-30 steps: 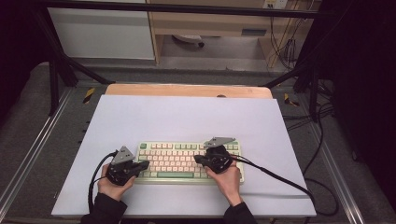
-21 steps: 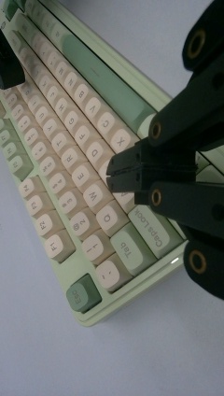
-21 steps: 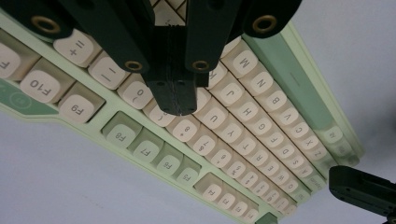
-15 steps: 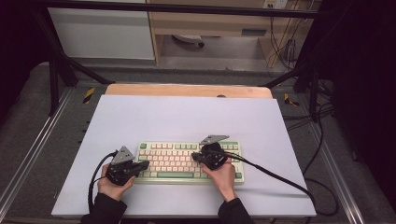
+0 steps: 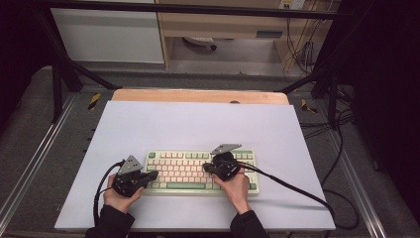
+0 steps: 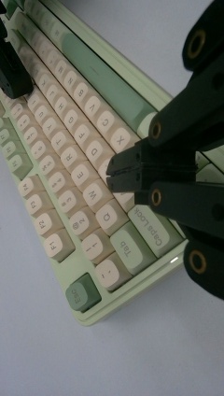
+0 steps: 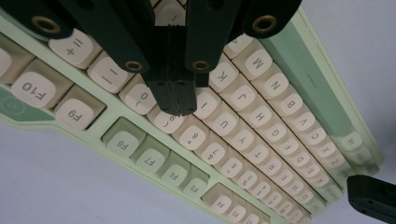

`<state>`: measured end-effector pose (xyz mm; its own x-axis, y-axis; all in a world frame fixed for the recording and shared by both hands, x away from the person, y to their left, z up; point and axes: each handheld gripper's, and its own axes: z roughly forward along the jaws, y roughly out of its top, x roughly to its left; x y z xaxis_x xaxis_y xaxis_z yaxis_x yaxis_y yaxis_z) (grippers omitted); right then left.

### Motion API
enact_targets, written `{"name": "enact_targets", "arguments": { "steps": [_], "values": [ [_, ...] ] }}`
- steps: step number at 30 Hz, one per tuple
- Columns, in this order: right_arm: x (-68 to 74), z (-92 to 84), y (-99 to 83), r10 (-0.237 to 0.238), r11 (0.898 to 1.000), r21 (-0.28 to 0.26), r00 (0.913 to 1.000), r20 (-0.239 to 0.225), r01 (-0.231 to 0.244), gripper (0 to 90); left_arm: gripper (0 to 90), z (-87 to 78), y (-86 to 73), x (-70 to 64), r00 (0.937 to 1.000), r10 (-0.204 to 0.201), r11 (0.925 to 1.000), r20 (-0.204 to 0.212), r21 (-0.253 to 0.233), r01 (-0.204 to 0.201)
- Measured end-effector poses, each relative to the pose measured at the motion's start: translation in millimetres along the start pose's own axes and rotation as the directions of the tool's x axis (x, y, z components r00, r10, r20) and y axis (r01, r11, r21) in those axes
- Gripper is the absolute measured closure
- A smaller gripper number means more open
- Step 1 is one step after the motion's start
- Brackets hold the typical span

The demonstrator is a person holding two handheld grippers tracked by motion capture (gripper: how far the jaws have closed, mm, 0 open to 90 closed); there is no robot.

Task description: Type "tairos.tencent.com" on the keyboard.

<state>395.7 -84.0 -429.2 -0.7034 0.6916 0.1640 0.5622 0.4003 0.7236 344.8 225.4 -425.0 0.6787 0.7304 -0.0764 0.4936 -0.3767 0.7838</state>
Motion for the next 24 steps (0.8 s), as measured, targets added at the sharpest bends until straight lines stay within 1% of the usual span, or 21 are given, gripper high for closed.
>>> {"name": "enact_targets", "arguments": {
  "steps": [4, 6, 8, 10, 11, 12, 19, 20, 24],
  "values": [
    [0.1, -1.0, 0.6, -0.003, 1.000, 0.001, 1.0000, -0.001, 0.003, 90.0, 90.0, -0.4, 0.2, 0.0, 1.0000, 0.002, 1.0000, 0.000, -0.001, -0.002],
    [0.7, -3.4, 1.4, -0.001, 1.000, -0.009, 1.0000, -0.007, 0.001, 90.0, 90.0, -0.6, 0.3, 0.0, 1.0000, 0.001, 1.0000, 0.000, -0.003, -0.001],
    [0.9, -5.9, 2.1, -0.010, 1.000, -0.013, 0.9999, -0.007, 0.010, 90.0, 90.0, -0.5, 0.2, -0.1, 1.0000, 0.001, 1.0000, 0.000, -0.002, -0.001],
    [1.3, -8.4, 2.3, -0.011, 1.000, -0.008, 0.9999, -0.003, 0.011, 90.0, 90.0, -0.5, 0.3, -0.3, 1.0000, 0.001, 1.0000, 0.000, -0.002, -0.001],
    [1.2, -9.3, 2.2, -0.020, 1.000, -0.009, 0.9998, 0.000, 0.020, 90.0, 90.0, -0.5, 0.3, -0.3, 1.0000, 0.001, 1.0000, 0.001, -0.002, -0.001],
    [1.5, -10.4, 2.4, -0.018, 1.000, -0.010, 0.9998, 0.000, 0.018, 90.0, 90.0, -0.6, 0.4, -0.3, 1.0000, 0.001, 1.0000, 0.001, -0.003, -0.001],
    [2.6, -20.7, 3.3, -0.047, 0.999, -0.005, 0.9989, 0.005, 0.047, 90.0, 90.0, -1.1, 0.7, -0.2, 1.0000, 0.000, 1.0000, 0.000, -0.005, 0.000],
    [3.4, -22.7, 3.6, -0.045, 0.999, -0.004, 0.9990, 0.003, 0.045, 90.0, 90.0, -1.1, 0.9, -0.3, 1.0000, 0.000, 1.0000, -0.001, -0.006, 0.000],
    [3.9, -30.0, 4.0, -0.062, 0.998, -0.007, 0.9981, 0.001, 0.062, 90.0, 90.0, -1.5, 1.4, -0.5, 1.0000, 0.002, 1.0000, -0.001, -0.007, -0.002]
  ]
}}
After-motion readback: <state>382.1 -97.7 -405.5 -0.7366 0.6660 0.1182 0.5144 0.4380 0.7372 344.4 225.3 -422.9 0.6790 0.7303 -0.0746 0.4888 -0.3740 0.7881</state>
